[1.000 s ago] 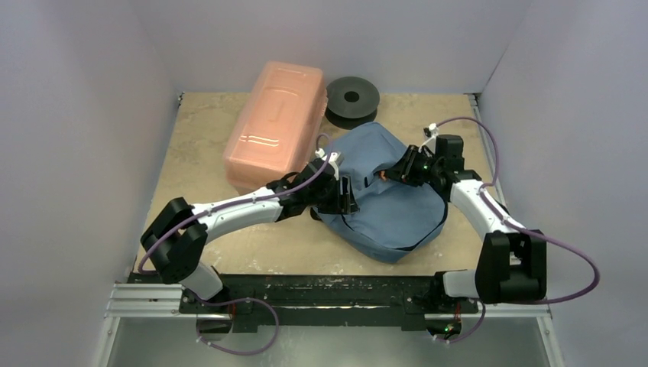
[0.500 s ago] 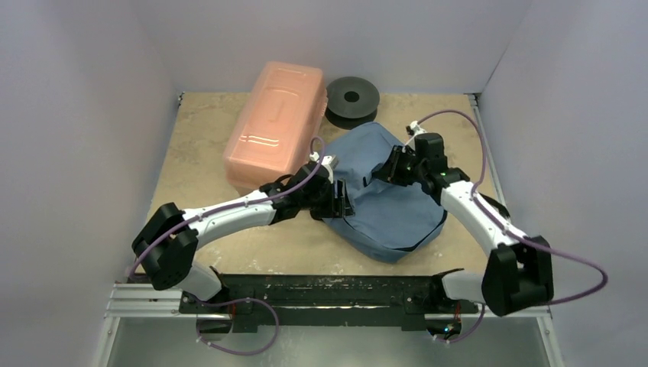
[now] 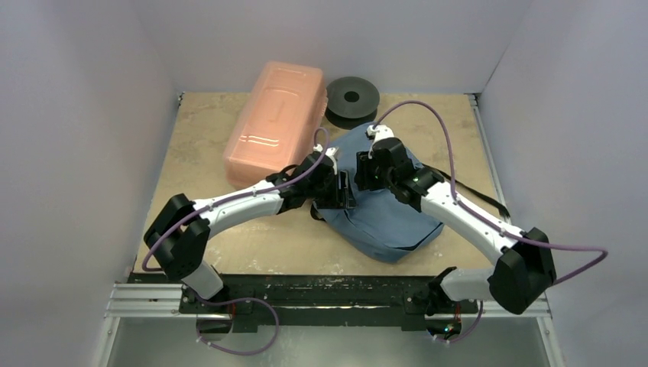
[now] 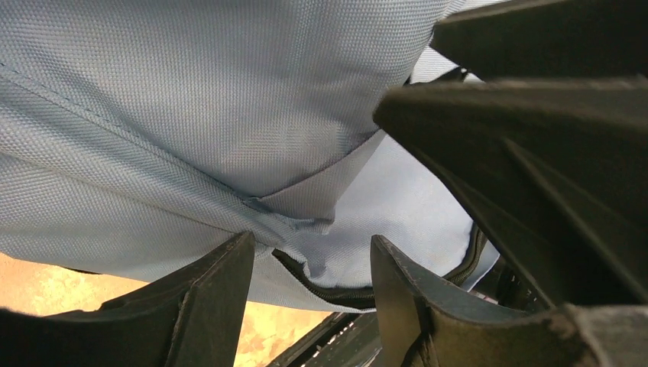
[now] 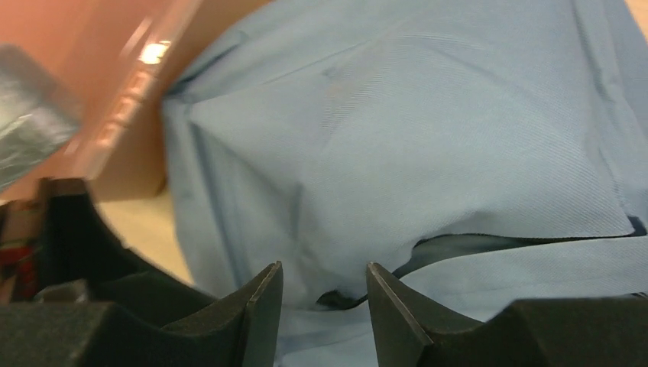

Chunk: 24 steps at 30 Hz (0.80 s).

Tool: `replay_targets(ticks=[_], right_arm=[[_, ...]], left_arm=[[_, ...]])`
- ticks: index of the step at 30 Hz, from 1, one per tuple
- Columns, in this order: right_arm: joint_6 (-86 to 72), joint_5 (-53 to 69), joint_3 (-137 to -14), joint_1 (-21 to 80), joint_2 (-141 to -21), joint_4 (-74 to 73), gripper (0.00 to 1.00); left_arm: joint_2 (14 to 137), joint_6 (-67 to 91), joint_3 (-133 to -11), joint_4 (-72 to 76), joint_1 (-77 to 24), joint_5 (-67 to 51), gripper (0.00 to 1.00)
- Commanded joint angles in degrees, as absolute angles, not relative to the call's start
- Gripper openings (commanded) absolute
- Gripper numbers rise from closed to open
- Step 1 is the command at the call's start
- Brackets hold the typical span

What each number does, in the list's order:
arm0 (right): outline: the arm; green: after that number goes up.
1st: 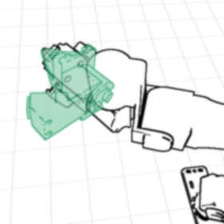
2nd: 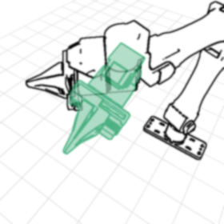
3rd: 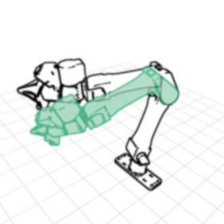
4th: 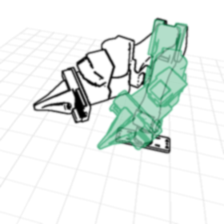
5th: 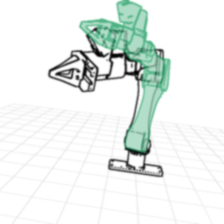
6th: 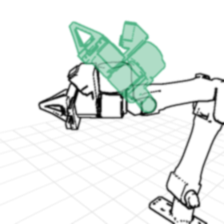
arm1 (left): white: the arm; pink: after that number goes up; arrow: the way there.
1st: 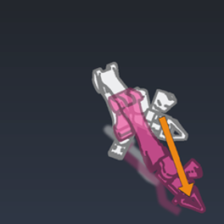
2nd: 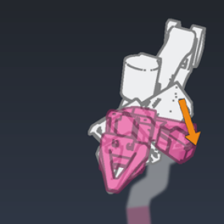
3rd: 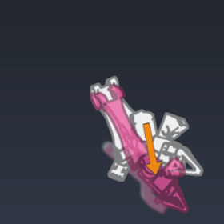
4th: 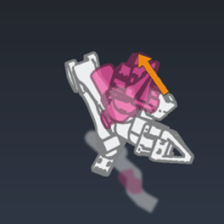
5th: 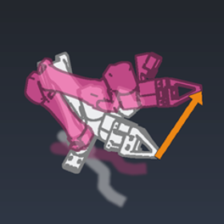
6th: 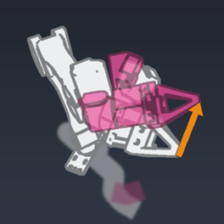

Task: Pack the student bag
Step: Zip the student bag at the center of the board.

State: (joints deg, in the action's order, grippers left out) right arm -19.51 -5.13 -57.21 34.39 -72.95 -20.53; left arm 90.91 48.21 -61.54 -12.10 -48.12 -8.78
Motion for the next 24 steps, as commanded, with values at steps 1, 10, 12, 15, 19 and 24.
replay_targets(ticks=[1, 10, 12, 15, 19, 24], right_arm=[[-16.71, -18.75, -60.79, 37.31, -75.04, -21.15, 0.47], [-20.0, -19.59, -59.49, 38.12, -75.13, -21.6, 0.0], [-21.64, -18.59, -59.02, 38.07, -73.07, -22.08, 0.0], [-23.48, -16.04, -59.71, 37.9, -70.94, -23.38, 0.0], [-25.68, -13.41, -60.55, 36.89, -69.35, -24.6, 0.0], [-27.39, -6.04, -60.14, 32.11, -68.91, -23.87, 0.0]], left_arm=[[92.09, 47.9, -64.45, -9.4, -48.09, -9.16, 0.56], [92.6, 47.59, -68.04, -13.78, -48.9, -5.36, 0.57], [91.93, 47.41, -68.72, -14.88, -49.56, -2.67, 0.56], [92.75, 47.67, -70.41, -16.48, -50.08, 1.5, 0.57], [98.05, 45.23, -75.62, -19.9, -50.71, 3.69, 0.57], [100.97, 42.91, -77.43, -21.83, -51.41, 5.68, 0.52]])
